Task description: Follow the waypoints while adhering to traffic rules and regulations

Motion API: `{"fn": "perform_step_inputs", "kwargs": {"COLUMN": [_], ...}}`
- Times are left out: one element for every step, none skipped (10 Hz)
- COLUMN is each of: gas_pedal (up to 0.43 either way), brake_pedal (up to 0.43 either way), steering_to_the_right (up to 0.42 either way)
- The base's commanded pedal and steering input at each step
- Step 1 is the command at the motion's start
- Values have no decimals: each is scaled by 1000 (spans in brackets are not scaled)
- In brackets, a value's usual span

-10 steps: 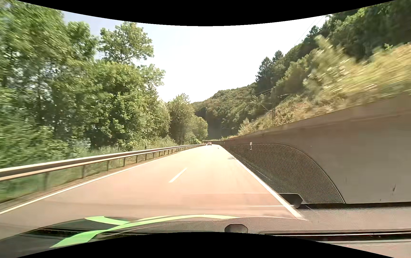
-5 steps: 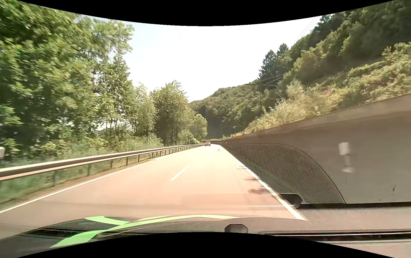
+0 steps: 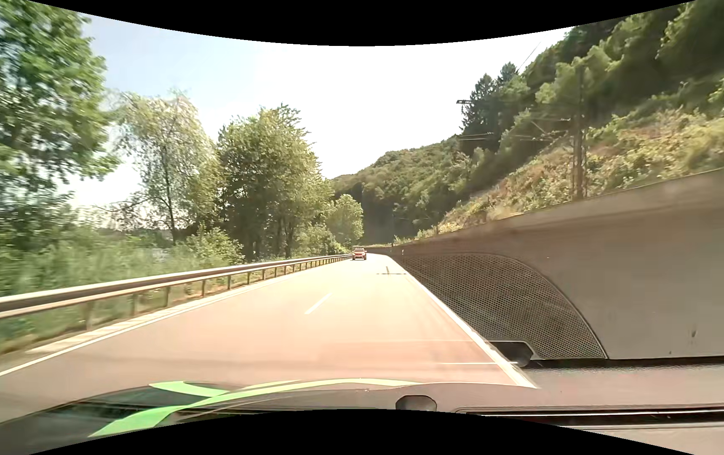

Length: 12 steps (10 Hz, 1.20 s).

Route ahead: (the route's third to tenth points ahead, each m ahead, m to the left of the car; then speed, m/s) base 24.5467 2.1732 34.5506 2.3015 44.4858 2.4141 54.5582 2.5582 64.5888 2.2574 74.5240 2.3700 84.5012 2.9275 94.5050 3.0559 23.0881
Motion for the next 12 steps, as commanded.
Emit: {"fn": "perform_step_inputs", "kwargs": {"gas_pedal": [209,189,169,157,138,138,138,130,130,130,130,130], "brake_pedal": [0,0,0,0,0,0,0,0,0,0,0,0], "steering_to_the_right": [-1,-1,0,-1,0,-1,-1,-1,-1,-1,-1,-1]}}
